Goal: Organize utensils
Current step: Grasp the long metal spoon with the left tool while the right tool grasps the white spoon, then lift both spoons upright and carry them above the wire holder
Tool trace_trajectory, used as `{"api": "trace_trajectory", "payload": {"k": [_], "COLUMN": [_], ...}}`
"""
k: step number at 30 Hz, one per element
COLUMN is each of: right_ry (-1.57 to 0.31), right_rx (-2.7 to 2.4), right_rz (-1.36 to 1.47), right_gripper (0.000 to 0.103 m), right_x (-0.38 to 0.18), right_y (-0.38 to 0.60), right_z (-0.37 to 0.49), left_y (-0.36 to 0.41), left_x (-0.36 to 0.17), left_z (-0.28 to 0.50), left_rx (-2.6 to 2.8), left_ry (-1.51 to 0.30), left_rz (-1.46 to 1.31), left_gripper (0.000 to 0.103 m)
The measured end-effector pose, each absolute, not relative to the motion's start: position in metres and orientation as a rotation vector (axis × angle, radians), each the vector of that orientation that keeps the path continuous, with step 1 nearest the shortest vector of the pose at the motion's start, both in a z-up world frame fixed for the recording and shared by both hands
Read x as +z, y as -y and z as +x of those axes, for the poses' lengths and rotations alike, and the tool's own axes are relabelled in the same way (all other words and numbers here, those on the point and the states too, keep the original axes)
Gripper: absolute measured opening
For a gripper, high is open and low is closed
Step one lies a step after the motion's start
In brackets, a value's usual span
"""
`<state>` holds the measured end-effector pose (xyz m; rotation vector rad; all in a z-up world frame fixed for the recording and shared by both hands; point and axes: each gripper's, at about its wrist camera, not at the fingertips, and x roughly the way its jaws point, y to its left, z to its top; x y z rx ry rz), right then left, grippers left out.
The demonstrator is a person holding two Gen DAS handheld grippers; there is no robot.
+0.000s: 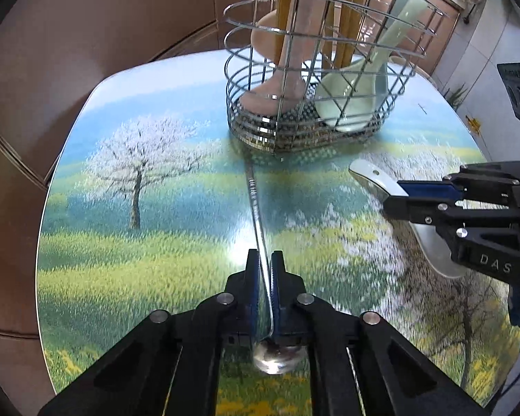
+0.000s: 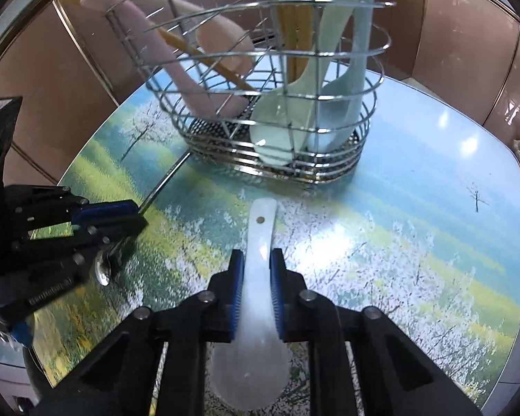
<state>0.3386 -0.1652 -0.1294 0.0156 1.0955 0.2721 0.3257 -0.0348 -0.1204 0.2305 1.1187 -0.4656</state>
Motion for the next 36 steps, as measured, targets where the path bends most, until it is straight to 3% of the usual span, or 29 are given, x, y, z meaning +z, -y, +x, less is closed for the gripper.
{"api": "trace_trajectory", "payload": {"k": [8, 19, 23, 26, 36], "right_ry": [-1.077, -0.931, -0.878, -0.832, -0.693], "right_rx": [0.275, 0.273, 0.27, 0.261, 0.259], "right_rz": [0.018, 0.095, 0.113, 0.117, 0.089], "right_gripper": [0.013, 0.013, 0.012, 0.005, 0.005], "right_x": [-0.129, -0.1, -0.086, -0.07, -0.002], "right_y": [0.161, 0.186, 0.191, 0.196, 0.204], "right_z": [0.321, 0.273, 0.257, 0.244, 0.231], "left_y": [0.028, -0.012, -0.014, -0.014, -0.011], "left_x": [-0.119, -0.075, -0.05, -0.03, 0.056], "left_z": [0.289, 0.241, 0.227, 0.221, 0.217], "left_rx": [-0.471, -0.545, -0.588, -0.623, -0.727], "left_ry": [-1.096, -0.894, -0.837, -0.784, -0.589], "left_rz": [0.199, -0.014, -0.051, -0.075, -0.157], "left_gripper": [0.003, 0.003, 0.003, 0.003, 0.003]}}
